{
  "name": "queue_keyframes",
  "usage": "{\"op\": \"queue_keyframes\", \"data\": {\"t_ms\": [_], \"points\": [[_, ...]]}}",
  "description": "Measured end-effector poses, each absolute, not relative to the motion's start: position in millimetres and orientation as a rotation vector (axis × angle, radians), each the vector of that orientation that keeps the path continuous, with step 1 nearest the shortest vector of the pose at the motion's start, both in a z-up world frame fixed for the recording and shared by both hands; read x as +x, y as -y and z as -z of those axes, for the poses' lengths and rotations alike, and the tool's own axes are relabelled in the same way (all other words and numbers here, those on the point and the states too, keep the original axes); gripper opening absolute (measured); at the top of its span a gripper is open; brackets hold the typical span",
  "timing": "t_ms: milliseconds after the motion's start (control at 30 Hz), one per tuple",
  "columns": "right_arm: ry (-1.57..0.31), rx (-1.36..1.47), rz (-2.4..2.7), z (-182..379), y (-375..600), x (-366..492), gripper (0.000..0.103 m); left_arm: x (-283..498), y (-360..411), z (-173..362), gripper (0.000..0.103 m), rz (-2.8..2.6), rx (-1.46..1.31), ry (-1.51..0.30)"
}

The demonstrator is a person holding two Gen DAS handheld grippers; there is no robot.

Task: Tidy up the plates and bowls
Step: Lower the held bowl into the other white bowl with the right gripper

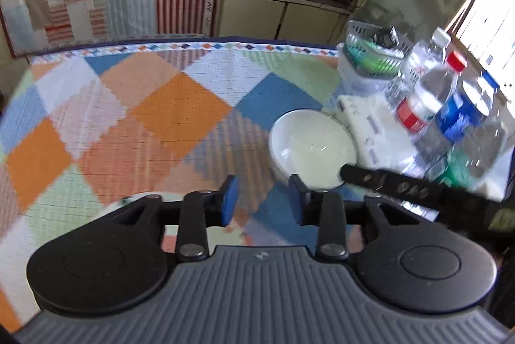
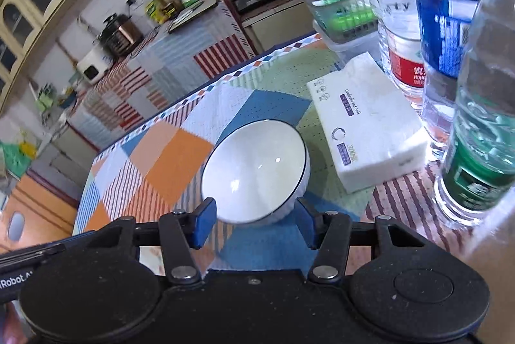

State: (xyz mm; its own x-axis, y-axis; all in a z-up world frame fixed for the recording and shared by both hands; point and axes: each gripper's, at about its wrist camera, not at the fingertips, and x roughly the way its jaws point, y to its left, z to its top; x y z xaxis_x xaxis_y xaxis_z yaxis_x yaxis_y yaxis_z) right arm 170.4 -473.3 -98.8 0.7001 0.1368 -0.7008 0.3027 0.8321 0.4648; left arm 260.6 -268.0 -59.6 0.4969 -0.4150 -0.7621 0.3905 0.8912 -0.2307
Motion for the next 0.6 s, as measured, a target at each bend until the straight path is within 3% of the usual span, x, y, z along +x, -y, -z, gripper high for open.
{"op": "queue_keyframes", "data": {"t_ms": [233,300,333,367,600], "points": [[-0.83,0.605,0.18,126.9,480.5,192.9,0.051,283.4,292.7,87.2,0.045,0.47,-0.077,-0.926],[-0.842,0.598,0.215,134.6,480.9,198.3,0.043,290.2,295.6,94.2,0.046,0.458,-0.074,-0.923],[-0.846,0.605,0.219,138.0,481.5,199.7,0.03,293.3,296.6,98.3,0.046,0.462,-0.076,-0.926],[-0.835,0.62,0.205,140.4,482.3,199.1,0.026,296.0,297.4,103.1,0.046,0.478,-0.083,-0.939],[-0.822,0.646,0.216,147.8,492.2,195.1,0.015,299.1,296.0,131.8,0.043,0.48,-0.116,-0.997]]}}
